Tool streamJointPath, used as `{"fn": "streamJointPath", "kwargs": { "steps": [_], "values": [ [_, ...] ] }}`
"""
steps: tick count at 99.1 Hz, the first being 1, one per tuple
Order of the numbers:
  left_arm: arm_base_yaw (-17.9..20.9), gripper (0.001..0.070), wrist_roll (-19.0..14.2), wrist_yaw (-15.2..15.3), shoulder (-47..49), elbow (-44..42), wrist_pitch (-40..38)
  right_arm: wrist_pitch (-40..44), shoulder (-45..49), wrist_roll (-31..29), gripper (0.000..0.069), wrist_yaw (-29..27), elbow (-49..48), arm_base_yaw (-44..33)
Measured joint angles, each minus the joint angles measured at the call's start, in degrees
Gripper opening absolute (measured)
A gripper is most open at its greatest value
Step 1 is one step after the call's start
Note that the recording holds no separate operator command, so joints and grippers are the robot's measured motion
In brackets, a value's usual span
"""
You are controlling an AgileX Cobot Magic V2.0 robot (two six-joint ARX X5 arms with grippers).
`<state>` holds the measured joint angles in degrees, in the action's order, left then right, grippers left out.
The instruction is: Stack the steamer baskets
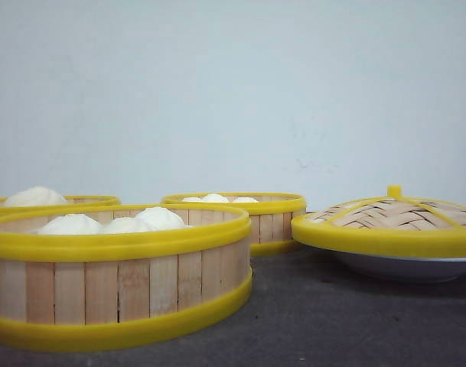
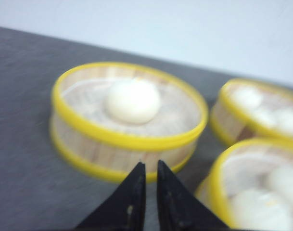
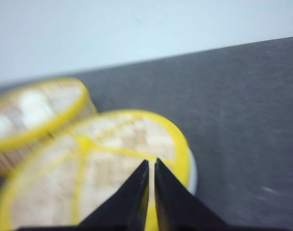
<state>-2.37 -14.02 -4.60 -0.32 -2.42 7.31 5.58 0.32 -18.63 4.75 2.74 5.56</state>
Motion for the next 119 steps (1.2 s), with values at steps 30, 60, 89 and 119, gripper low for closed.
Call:
{"fn": "streamJointPath", "kwargs": {
  "steps": [30,60,89,119],
  "values": [
    [0.00,0.0015,-4.83,-0.22,-5.31,-17.59,3.21,6.97,7.89,-4.39,0.0016,1.44,18.69,0.00],
    [0.00,0.0015,2.36,-0.22,-23.65,-35.69,18.01,23.06,27.74,4.70,0.0016,1.70,38.58,0.00],
    [0.00,0.0015,7.54,-1.40,-37.09,-40.06,25.59,28.48,44.85,11.06,0.0016,1.66,43.34,0.00],
    [0.00,0.0020,9.11,-1.40,-39.10,-40.06,28.44,30.51,51.17,13.90,0.0016,1.66,43.34,0.00]
  ]
}}
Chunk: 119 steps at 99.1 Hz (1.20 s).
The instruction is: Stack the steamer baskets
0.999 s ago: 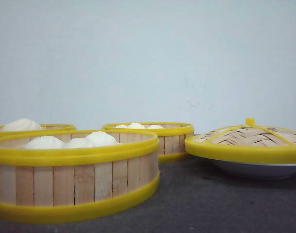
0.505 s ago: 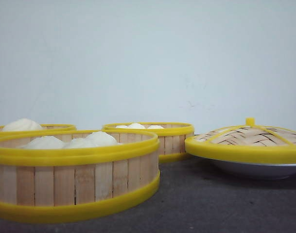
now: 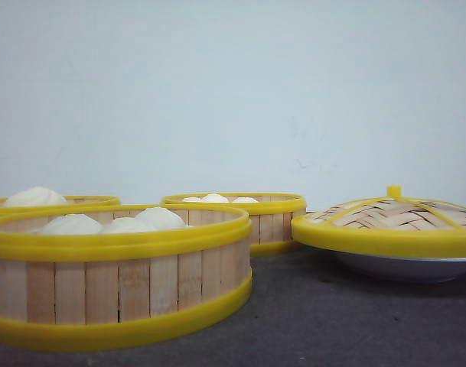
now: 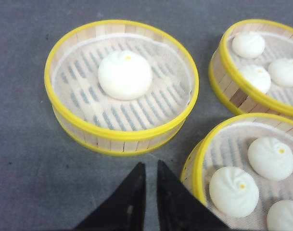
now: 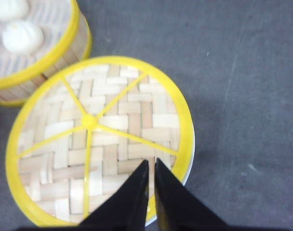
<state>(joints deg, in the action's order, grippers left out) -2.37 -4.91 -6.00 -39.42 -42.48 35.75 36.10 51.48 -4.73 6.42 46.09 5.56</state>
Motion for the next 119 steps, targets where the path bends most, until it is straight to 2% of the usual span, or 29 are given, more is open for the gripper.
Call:
{"fn": "streamJointPath", "kwargs": {
  "steps": [5,9,20,24,28,34,51,73,92,119],
  "values": [
    [0.00,0.0058,0.09,0.00,0.02,0.00,-0.02,0.07,0.13,0.33,0.0029,0.00,0.00,0.00],
    [0.00,0.0117,0.28,0.00,0.02,0.00,-0.02,0.07,0.13,0.50,0.0081,-0.02,0.00,0.00],
    [0.00,0.0374,0.59,0.00,0.00,0.00,-0.02,0.07,0.13,0.85,0.0397,-0.22,0.00,0.00],
    [0.00,0.0442,0.74,0.00,0.00,0.00,-0.02,0.07,0.13,0.87,0.0500,-0.22,0.00,0.00],
    [0.00,0.0480,0.83,0.00,0.00,0.00,-0.02,0.07,0.13,0.87,0.0563,-0.22,0.00,0.00],
    [0.00,0.0505,0.85,0.00,0.00,0.00,-0.02,0.07,0.13,0.87,0.0608,-0.22,0.00,0.00],
    [0.00,0.0520,0.81,0.00,0.00,0.00,-0.02,-1.40,0.13,0.44,0.0636,0.07,0.00,0.11],
    [0.00,0.0520,0.83,0.00,0.00,0.00,-0.04,-13.27,3.93,-4.11,0.0632,5.92,0.33,3.37],
    [0.00,0.0520,0.81,0.00,0.00,0.00,-0.04,-15.91,15.93,-6.25,0.0619,6.01,6.97,7.50],
    [0.00,0.0520,0.81,0.00,0.00,0.00,-0.02,-15.15,38.40,-5.95,0.0619,5.46,23.80,11.43]
  ]
}}
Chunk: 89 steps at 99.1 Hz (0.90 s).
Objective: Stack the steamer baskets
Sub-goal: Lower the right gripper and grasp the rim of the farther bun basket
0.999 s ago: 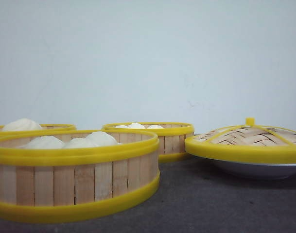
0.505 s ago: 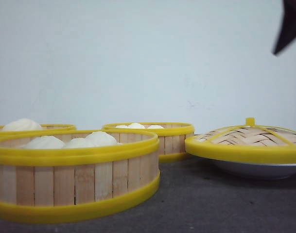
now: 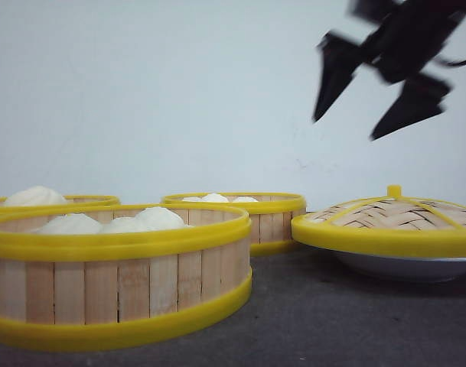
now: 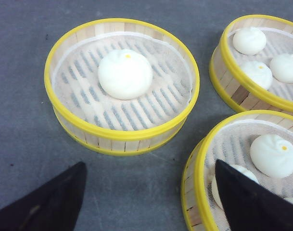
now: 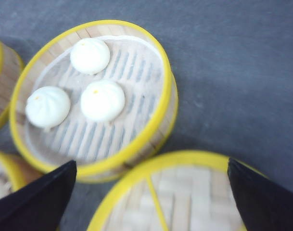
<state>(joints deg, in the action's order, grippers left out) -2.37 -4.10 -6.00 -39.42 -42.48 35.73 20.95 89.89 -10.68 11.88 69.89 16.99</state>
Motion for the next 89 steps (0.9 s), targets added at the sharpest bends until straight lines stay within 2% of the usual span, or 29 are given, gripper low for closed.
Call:
{"fn": "streamJointPath", "kwargs": {
  "steps": [25,46,51,63,78,89],
  "values": [
    [0.00,0.0520,0.02,0.00,0.00,0.00,0.42,6.29,19.91,2.01,0.0619,-3.85,17.73,1.14],
    [0.00,0.0520,0.02,0.00,0.00,0.00,1.73,9.66,30.27,4.04,0.0602,-8.24,27.65,1.44],
    [0.00,0.0519,0.02,0.00,0.00,0.00,1.73,9.64,31.47,4.44,0.0548,-8.83,28.44,1.51],
    [0.00,0.0519,0.02,0.00,0.00,0.00,1.77,9.64,32.72,4.90,0.0364,-8.87,28.98,1.73],
    [0.00,0.0519,0.02,0.02,0.00,0.00,1.75,9.01,33.44,4.90,0.0230,-8.61,29.09,1.92],
    [0.00,0.0519,0.02,0.02,0.00,0.00,1.77,8.44,33.53,4.70,0.0080,-8.92,29.24,2.51]
  ]
}}
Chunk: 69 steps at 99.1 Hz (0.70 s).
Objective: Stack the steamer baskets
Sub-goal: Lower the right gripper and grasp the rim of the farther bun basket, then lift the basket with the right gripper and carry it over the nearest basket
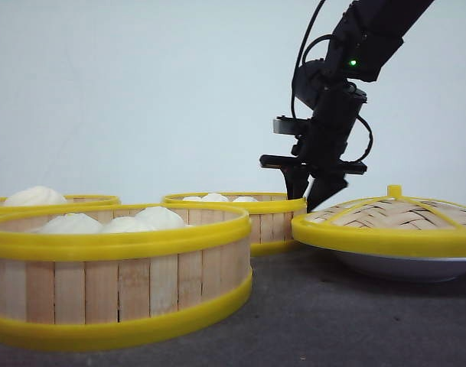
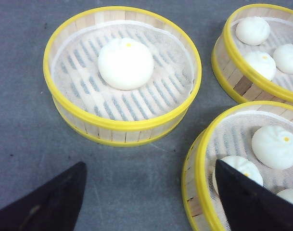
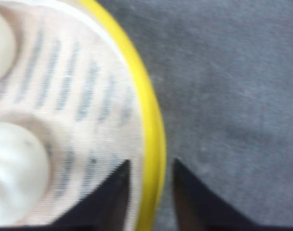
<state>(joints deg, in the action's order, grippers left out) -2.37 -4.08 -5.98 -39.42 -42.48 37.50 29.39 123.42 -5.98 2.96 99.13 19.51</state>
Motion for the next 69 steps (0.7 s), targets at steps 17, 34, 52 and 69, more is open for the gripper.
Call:
{"fn": "streamJointPath", "kwargs": {
  "steps": [17,34,52,69],
  "values": [
    [0.00,0.0519,0.00,-0.02,0.00,0.00,-0.02,-0.26,0.07,-0.31,0.0026,-0.15,0.11,0.37],
    [0.00,0.0519,0.00,-0.02,0.00,0.00,-0.02,0.66,0.66,-1.99,0.0026,-0.13,2.05,0.96],
    [0.00,0.0519,0.00,0.00,0.00,0.00,-0.02,9.16,1.27,-4.87,0.0026,-0.46,13.00,1.22],
    [0.00,0.0519,0.00,0.00,0.00,0.00,-0.02,21.79,1.25,-7.69,0.0026,-0.39,24.94,1.53]
  ]
}}
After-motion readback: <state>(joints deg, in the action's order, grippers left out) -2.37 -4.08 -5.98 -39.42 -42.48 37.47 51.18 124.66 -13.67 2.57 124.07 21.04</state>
